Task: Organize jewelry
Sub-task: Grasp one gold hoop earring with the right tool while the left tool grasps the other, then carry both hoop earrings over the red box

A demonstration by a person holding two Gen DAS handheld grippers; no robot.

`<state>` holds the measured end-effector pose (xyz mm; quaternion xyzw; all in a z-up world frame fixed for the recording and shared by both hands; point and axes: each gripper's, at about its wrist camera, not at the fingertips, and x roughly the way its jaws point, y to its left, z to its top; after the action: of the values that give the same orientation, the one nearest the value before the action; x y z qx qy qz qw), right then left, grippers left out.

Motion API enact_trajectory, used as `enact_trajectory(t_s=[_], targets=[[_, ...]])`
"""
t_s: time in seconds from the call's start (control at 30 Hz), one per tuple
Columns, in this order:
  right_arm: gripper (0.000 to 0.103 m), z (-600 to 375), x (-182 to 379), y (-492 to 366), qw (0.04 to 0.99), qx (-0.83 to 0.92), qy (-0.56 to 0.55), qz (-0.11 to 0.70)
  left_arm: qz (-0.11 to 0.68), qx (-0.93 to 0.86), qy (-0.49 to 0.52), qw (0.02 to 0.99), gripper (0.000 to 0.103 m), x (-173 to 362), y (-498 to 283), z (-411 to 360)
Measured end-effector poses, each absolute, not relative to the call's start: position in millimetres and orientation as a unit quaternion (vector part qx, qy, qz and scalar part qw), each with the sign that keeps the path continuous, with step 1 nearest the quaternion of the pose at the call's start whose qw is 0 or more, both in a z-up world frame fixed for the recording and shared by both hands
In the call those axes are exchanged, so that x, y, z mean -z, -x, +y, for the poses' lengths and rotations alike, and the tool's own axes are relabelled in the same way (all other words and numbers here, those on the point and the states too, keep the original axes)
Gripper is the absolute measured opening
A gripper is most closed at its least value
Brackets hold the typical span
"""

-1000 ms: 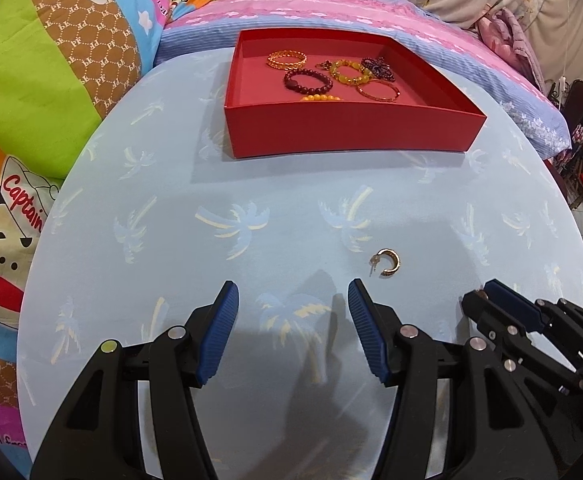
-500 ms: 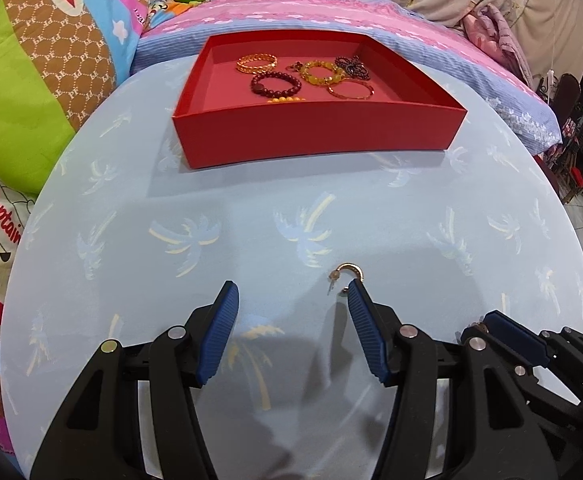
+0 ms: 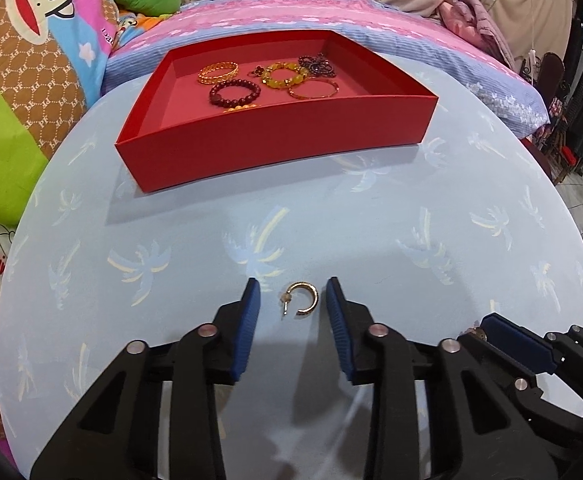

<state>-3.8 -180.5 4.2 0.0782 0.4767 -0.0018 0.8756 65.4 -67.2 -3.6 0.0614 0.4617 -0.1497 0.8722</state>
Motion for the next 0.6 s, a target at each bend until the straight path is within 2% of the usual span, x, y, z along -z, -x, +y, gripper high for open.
enact_trajectory(t_s=[0.1,0.6], targets=[[0.019,-182.7,-4.9,4.9,0.877,0.004,-0.084,0.473,0.462,0.155,-0.068,0.871,0.018,3.0,-64.7,-70.5],[0.019,-188.2,-9.4,1.2,0.879,0.001,-0.091,0.467,0.474,0.161,-0.057,0.864,0.018,-4.3,-59.7,-67.5]])
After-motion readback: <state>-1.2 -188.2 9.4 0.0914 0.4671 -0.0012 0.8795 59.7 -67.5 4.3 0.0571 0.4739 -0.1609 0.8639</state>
